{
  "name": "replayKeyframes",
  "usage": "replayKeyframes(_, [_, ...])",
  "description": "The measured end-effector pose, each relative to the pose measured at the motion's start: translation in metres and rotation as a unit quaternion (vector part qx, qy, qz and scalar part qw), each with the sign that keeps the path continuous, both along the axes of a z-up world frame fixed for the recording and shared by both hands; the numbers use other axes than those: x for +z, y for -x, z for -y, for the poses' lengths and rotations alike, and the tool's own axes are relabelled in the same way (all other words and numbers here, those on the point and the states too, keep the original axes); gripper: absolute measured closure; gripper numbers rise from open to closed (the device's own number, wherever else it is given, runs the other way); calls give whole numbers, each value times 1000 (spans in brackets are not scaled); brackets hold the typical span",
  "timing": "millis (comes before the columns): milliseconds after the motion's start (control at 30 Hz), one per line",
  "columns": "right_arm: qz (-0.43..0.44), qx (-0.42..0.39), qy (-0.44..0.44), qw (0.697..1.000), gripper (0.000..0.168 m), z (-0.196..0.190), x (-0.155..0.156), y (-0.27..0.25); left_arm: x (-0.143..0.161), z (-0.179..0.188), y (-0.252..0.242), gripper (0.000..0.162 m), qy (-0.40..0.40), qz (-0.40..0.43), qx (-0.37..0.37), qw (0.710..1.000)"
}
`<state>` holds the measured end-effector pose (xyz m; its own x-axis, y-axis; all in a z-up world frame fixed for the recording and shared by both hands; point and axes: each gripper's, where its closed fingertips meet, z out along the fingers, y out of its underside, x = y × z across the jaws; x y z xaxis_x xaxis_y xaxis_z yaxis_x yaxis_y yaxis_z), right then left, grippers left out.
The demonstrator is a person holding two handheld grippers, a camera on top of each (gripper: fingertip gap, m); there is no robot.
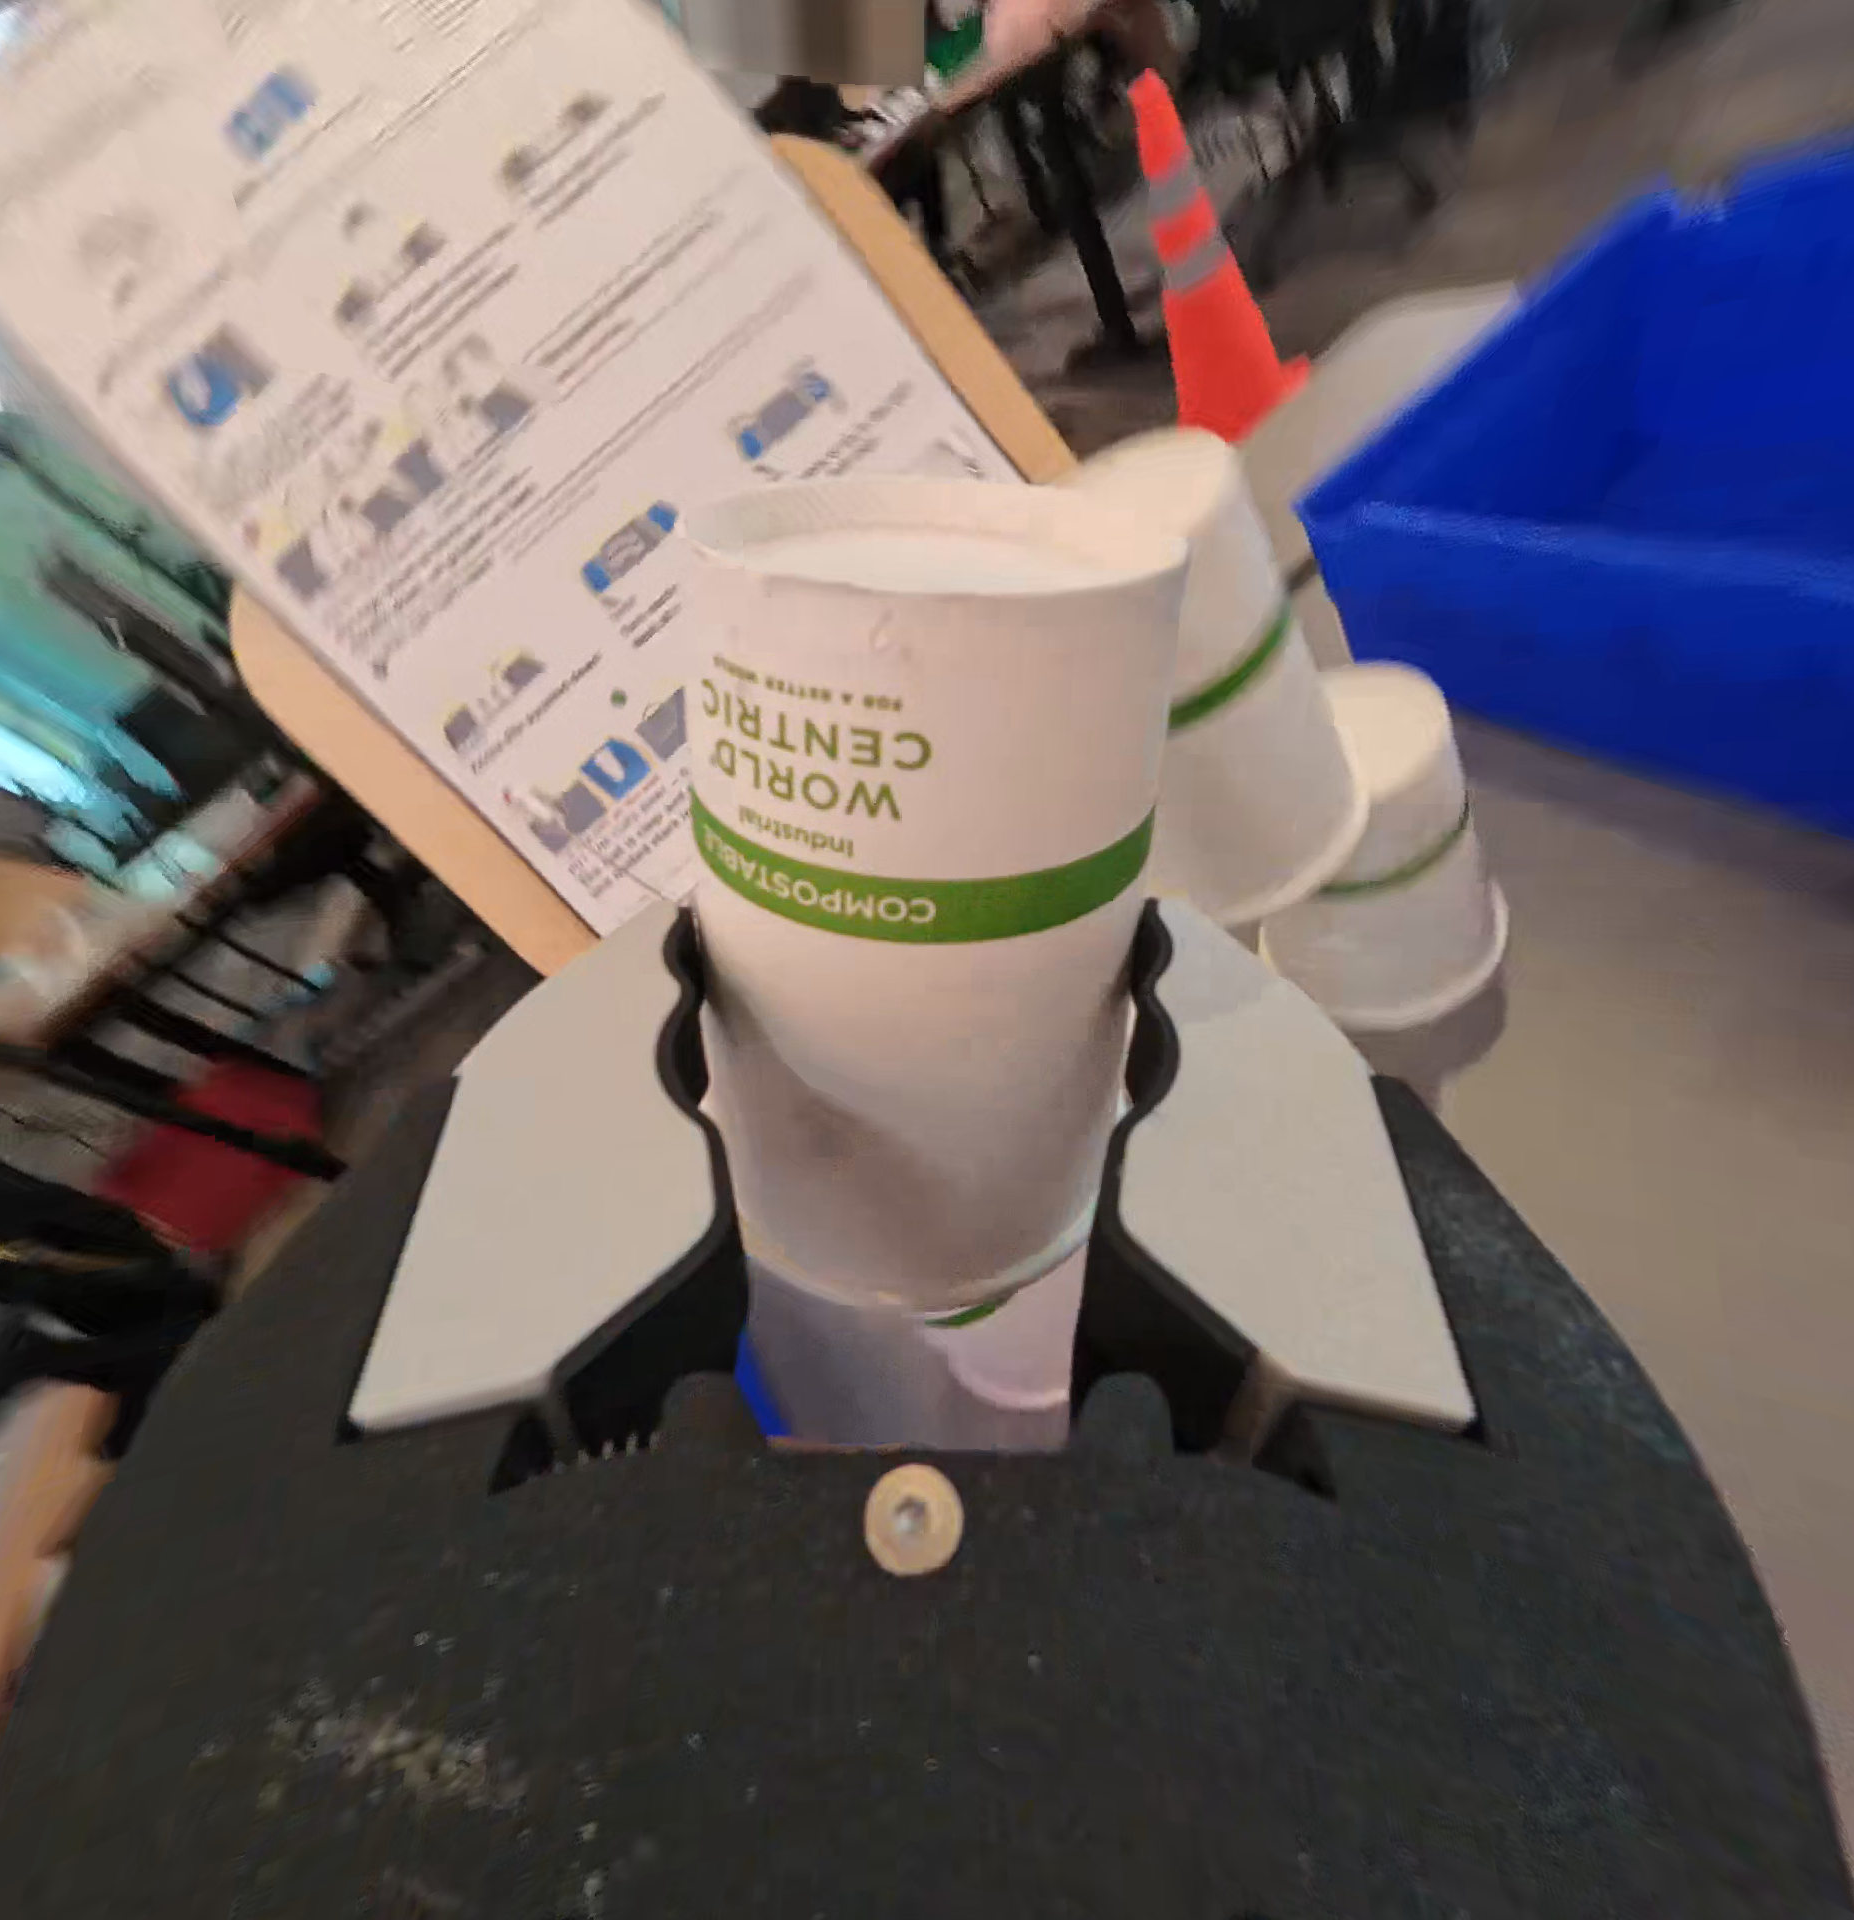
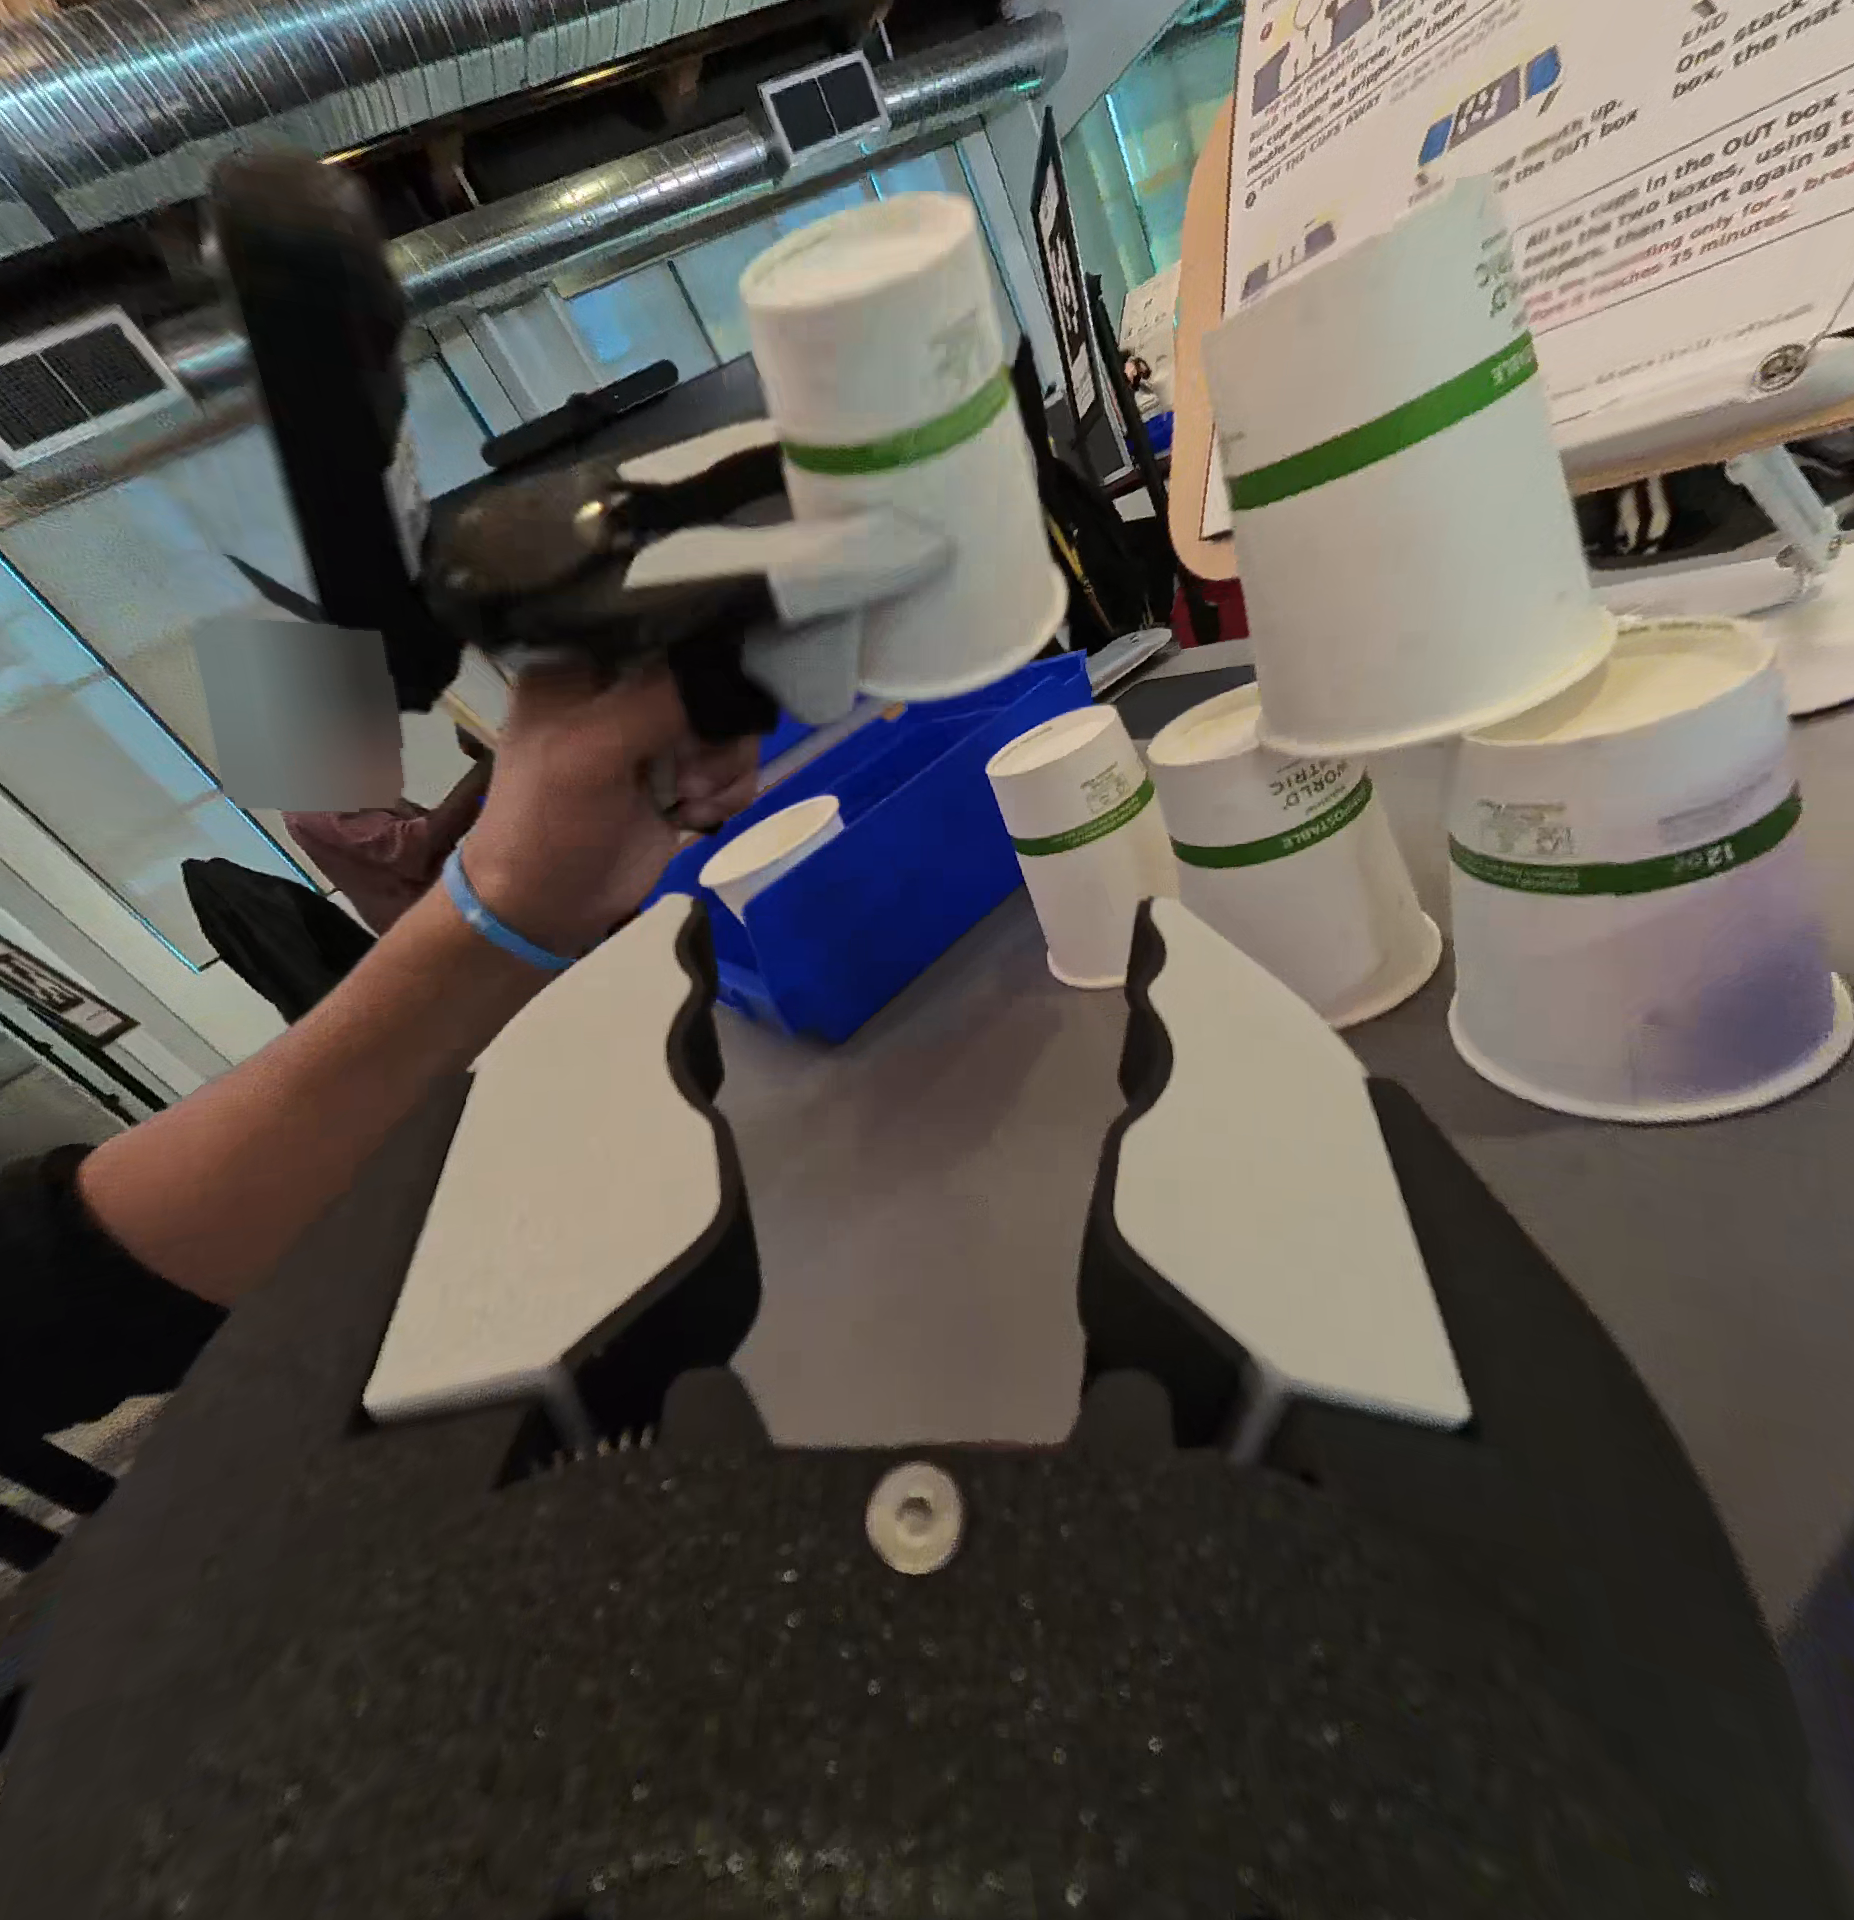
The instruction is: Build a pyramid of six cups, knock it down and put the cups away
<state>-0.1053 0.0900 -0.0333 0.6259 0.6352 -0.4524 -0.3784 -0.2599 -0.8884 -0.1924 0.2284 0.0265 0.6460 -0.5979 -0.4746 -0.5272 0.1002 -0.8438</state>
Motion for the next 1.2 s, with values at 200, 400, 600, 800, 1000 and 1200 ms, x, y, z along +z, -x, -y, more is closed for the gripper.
replayKeyframes(200, [11, 37, 2, 999, 96, 17, -12, 17, -13, -53, -5, 83, 87, 182, 106, 974])
replayKeyframes(400, [16, 47, -2, 999, 98, 21, -11, 20, -48, -76, -9, 83, 124, 206, 158, 958])
replayKeyframes(600, [10, 56, 8, 998, 100, 19, -14, 20, -63, -75, -7, 82, 115, 198, 157, 961])
replayKeyframes(800, [10, 63, 14, 998, 100, 20, -16, 23, -65, -73, -2, 82, 129, 221, 149, 955])
replayKeyframes(1000, [14, 68, 22, 997, 99, 19, -21, 23, -46, -55, -4, 82, 120, 234, 101, 960])
replayKeyframes(1200, [41, 49, 15, 998, 98, 14, -25, 16, -2, -1, 19, 71, 150, 197, 9, 969])
